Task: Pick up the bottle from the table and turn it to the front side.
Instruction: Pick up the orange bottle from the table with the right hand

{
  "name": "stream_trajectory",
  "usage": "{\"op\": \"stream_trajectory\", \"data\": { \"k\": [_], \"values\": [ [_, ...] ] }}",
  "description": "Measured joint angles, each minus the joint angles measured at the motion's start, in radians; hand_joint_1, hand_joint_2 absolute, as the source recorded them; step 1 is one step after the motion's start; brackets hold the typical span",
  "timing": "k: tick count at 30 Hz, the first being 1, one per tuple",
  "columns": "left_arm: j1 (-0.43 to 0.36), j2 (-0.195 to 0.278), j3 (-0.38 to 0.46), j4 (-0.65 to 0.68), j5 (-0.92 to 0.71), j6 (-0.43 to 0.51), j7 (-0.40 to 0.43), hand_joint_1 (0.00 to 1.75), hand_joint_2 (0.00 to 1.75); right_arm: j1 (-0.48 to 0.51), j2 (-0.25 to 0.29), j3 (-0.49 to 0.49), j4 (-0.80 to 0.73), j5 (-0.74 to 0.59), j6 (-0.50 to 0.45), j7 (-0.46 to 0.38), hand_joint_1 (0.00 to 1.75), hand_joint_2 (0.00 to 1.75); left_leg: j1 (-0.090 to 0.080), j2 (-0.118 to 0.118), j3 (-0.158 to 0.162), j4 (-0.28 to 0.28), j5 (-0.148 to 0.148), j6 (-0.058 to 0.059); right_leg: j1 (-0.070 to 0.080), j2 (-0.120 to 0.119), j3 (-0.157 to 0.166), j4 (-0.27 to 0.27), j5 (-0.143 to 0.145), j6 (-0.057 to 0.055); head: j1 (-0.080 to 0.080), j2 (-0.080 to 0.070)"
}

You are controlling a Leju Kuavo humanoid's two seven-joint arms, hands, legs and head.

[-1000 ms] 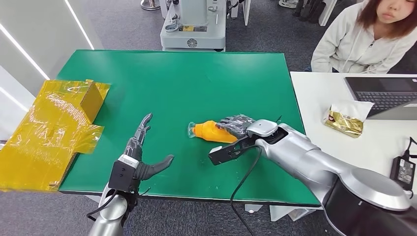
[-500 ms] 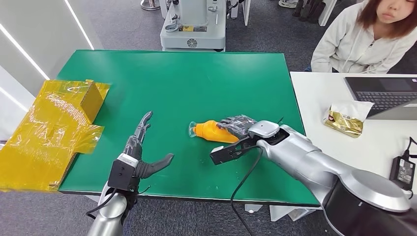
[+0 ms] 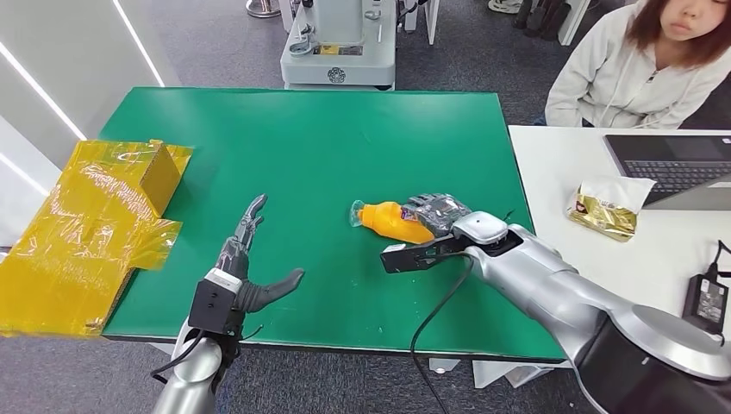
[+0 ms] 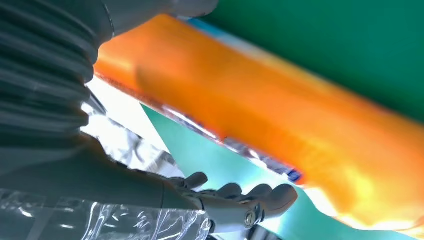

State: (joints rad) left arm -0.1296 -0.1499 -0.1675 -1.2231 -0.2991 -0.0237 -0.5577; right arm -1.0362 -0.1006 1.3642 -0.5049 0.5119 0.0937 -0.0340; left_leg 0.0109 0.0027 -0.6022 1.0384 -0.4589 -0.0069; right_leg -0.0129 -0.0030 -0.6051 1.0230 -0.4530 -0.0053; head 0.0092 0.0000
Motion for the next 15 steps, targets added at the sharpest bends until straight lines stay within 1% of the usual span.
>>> {"op": "stream_trajectory", "data": {
  "k": [6,15],
  "values": [
    [0.012,0.001,0.0,-0.016,0.0,0.0,0.0,0.0,1.75,0.013,-0.024,-0.065,-0.001,0.001,-0.023,0.01,0.0,1.75,0.0,0.0,0.0,0.0,0.0,0.0,0.0,0.0,0.0,0.0,0.0,0.0,0.0,0.0],
    [0.03,0.001,0.0,-0.043,0.0,-0.002,0.003,0.0,1.75,0.034,-0.042,-0.111,-0.014,0.018,-0.024,0.011,0.0,1.75,0.0,0.0,0.0,0.0,0.0,0.0,0.0,0.0,0.0,0.0,0.0,0.0,0.0,0.0]
  ]
}}
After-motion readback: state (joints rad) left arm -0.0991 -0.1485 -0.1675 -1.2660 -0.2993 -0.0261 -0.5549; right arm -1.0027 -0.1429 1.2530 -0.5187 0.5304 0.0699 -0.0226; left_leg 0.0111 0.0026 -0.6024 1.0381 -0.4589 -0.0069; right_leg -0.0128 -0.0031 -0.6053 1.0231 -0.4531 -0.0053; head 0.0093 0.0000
